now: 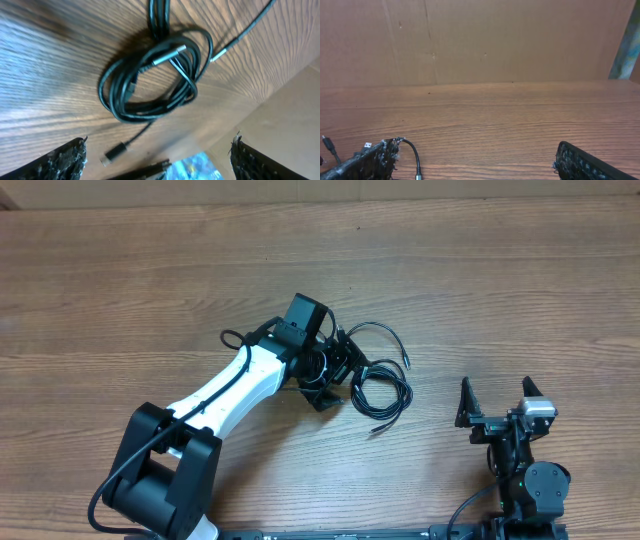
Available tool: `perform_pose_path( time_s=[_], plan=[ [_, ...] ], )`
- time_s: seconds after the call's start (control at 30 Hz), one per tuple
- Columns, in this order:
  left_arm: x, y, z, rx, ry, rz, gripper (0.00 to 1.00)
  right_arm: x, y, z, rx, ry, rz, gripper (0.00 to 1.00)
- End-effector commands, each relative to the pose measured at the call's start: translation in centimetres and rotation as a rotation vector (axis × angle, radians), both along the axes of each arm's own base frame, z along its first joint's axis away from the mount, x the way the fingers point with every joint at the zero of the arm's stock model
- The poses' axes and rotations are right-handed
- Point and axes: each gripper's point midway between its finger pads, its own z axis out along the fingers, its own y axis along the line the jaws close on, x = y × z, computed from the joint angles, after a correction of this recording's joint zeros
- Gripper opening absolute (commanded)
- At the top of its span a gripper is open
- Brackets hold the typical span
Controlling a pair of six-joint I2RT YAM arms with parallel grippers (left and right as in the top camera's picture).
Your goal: Untangle cables
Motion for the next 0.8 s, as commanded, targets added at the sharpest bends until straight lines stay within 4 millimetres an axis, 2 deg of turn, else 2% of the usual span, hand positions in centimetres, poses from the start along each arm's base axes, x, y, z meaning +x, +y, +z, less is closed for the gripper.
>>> perform_pose_path(
  time_s=[0.0,0.23,0.3,0.5,0.63,0.7,0.77],
  plan=[
    [0.8,0.3,0.6,0.041,-0.055,0.017,0.92,0.0,-0.1,-0.2,-0.004,-0.005,-0.006,1.00],
    [1.5,0.9,0.1,0.095,-0.099,0.031,0.86,0.0,-0.1,-0.2,-0.004,-0.005,-0.006,1.00],
    [1.5,0.9,-0.1,0.115,-0.111,0.034,0.77,0.0,-0.1,-0.2,-0.004,-0.005,-0.006,1.00],
    [1.7,0.9,-0.3,0.153,-0.137,0.040,0.68,0.0,-0.1,-0.2,-0.004,-0.005,-0.006,1.00],
    [2.2,1.6,-0.7,0.204,-0.186,0.031,0.57,0.0,-0.1,-0.2,-0.005,-0.005,-0.006,1.00],
    [3.1,2.4,-0.9,0.272,-0.286,-0.036,0.60,0.0,-0.1,-0.2,-0.004,-0.005,-0.006,1.00],
    [4.0,2.9,-0.9,0.329,-0.417,-0.162,0.70,0.0,-0.1,-0.2,-0.005,-0.005,-0.006,1.00]
  ],
)
